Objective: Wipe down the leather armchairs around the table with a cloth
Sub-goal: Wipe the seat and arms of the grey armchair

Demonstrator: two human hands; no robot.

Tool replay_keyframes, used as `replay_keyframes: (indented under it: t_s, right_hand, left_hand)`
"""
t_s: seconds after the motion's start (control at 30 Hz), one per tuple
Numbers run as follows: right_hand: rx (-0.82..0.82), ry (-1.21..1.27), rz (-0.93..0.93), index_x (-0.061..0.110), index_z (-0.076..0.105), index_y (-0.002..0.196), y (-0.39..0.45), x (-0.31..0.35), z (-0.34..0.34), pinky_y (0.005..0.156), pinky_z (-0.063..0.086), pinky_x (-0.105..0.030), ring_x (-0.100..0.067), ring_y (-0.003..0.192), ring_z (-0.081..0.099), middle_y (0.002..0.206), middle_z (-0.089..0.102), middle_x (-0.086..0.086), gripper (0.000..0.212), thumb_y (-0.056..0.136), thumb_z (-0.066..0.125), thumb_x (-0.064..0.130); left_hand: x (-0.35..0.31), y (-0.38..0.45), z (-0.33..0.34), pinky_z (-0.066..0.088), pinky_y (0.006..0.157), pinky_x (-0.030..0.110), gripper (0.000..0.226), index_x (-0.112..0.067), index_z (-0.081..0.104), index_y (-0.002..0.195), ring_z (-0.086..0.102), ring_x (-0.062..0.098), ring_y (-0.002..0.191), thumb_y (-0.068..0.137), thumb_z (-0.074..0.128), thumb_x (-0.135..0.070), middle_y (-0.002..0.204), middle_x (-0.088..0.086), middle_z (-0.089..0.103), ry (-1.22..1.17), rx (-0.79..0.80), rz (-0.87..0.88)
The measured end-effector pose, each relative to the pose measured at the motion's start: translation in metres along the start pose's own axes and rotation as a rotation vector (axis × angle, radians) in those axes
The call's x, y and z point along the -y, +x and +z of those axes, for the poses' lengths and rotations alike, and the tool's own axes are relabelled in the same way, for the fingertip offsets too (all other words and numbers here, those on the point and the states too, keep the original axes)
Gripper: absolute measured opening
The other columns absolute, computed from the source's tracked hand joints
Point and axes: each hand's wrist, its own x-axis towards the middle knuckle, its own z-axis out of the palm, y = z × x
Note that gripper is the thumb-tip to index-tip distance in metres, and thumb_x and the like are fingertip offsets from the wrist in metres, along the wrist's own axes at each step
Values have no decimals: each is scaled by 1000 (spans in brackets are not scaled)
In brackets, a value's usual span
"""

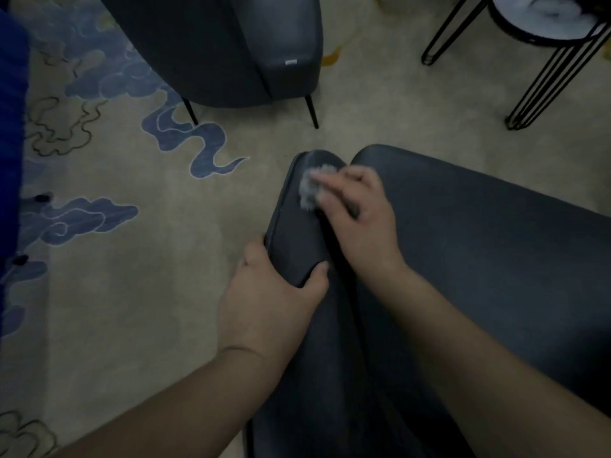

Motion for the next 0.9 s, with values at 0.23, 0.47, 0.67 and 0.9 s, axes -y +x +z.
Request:
replay_keyframes:
  t_s: [0.23, 0.47, 0.67, 0.9]
  right_hand:
    - [-119, 10, 179, 27, 68, 110, 31, -7, 1, 89, 38, -7, -7, 97, 53, 105, 46, -2, 24, 91, 60, 16]
    - [59, -104, -209, 18, 69, 109, -13, -6, -7, 93, 44, -34, -19, 98, 51, 99, 48, -4, 26, 86, 64, 8]
    - [-93, -18, 122, 21, 70, 111, 18, 1, 2, 95, 39, -13, -7, 98, 50, 106, 45, -5, 25, 89, 61, 11]
    - [52, -115, -197, 23, 65, 113, -42, -9, -15, 89, 44, -30, -17, 96, 50, 100, 46, -4, 28, 87, 62, 13]
  left_hand:
    - [1, -2, -1, 54, 82, 36, 79, -28, 45, 129, 62, 17, 100, 64, 58, -71, 115, -7, 63, 9, 9, -10]
    - [0, -2, -3, 51, 88, 40, 76, -20, 42, 138, 60, 23, 108, 75, 47, -64, 125, 1, 60, 18, 24, 47]
    - [2, -2, -5, 50, 88, 41, 62, -17, 44, 137, 60, 26, 107, 85, 42, -51, 122, 4, 62, -10, 34, 61]
    - [2, -1, -5, 47, 89, 36, 55, -16, 47, 135, 59, 25, 107, 91, 29, -42, 123, 4, 62, -61, 10, 94]
